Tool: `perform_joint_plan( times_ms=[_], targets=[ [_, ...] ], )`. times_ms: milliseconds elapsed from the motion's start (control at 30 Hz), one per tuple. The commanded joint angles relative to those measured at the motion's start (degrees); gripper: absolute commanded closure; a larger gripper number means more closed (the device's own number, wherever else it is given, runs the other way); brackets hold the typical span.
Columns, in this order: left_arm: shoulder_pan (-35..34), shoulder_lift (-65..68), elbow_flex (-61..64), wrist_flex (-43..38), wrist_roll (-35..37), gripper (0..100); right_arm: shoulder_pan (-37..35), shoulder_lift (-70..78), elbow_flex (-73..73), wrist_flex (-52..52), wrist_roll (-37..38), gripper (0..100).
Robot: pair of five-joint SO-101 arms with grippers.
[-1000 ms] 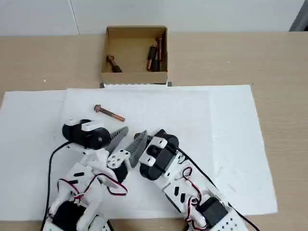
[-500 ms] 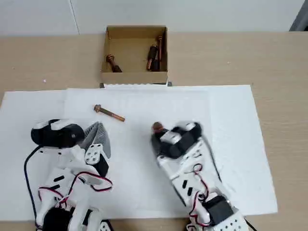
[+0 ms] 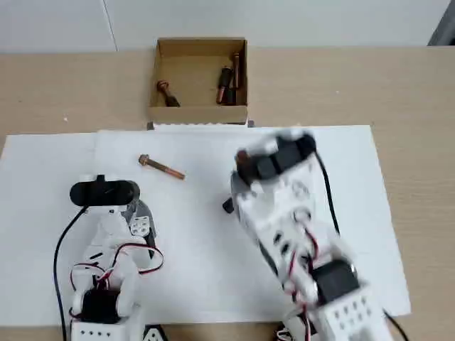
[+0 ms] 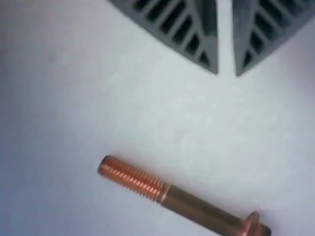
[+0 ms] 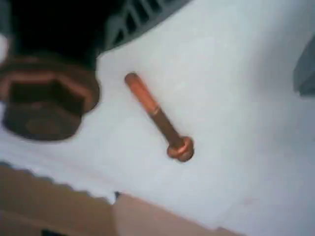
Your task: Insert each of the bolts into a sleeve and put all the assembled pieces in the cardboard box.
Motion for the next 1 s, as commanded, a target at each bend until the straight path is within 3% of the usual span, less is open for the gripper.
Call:
perform_joint_plan(
  times_ms=[0, 133, 500, 800, 967],
  targets=[
    [-0.44, -0.53, 0.92, -2.46, -0.7, 99, 2.33, 18.33, -18.2, -0.48, -0.09, 99.5],
    [-0.53, -0.53, 1.01, -2.46, -0.7, 99, 4.62, 35.91, -33.93, -0.48, 4.48, 99.5],
    [-0.62, -0.53, 1.01, -2.46, -0.7, 99, 4.62, 72.13, -68.48, -2.68, 31.56, 99.5],
    [-0.7, -0.53, 1.01, -2.46, -0.44, 99, 4.62, 90.24, -77.71, -13.49, 48.35, 99.5],
    [-0.7, -0.53, 1.01, -2.46, -0.35, 99, 4.62, 96.84, -77.71, -21.14, 52.84, 98.9]
  ],
)
